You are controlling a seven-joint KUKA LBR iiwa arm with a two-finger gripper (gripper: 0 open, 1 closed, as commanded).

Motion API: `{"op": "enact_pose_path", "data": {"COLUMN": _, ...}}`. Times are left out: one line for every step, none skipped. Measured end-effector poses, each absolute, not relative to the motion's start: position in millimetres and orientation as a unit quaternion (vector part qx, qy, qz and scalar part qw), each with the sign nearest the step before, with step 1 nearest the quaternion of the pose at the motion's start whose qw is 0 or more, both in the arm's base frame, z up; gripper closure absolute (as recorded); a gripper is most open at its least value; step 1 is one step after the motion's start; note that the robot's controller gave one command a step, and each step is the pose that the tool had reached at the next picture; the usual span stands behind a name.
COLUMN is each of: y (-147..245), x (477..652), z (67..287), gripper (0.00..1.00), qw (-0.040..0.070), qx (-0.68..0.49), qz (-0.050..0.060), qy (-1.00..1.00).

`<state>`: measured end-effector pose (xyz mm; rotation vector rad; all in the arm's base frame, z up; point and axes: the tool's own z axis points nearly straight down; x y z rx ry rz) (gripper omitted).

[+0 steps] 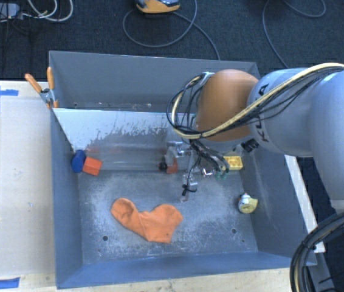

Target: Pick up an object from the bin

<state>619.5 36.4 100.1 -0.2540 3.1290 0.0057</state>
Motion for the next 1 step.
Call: {"op": "enact_pose_path", "data": {"y": 74.6, "x": 579.6, "z": 79.7, "gripper": 0.0, "qw": 0.012, "qx": -0.082, "qz": 0.0, "qy": 0.997}}
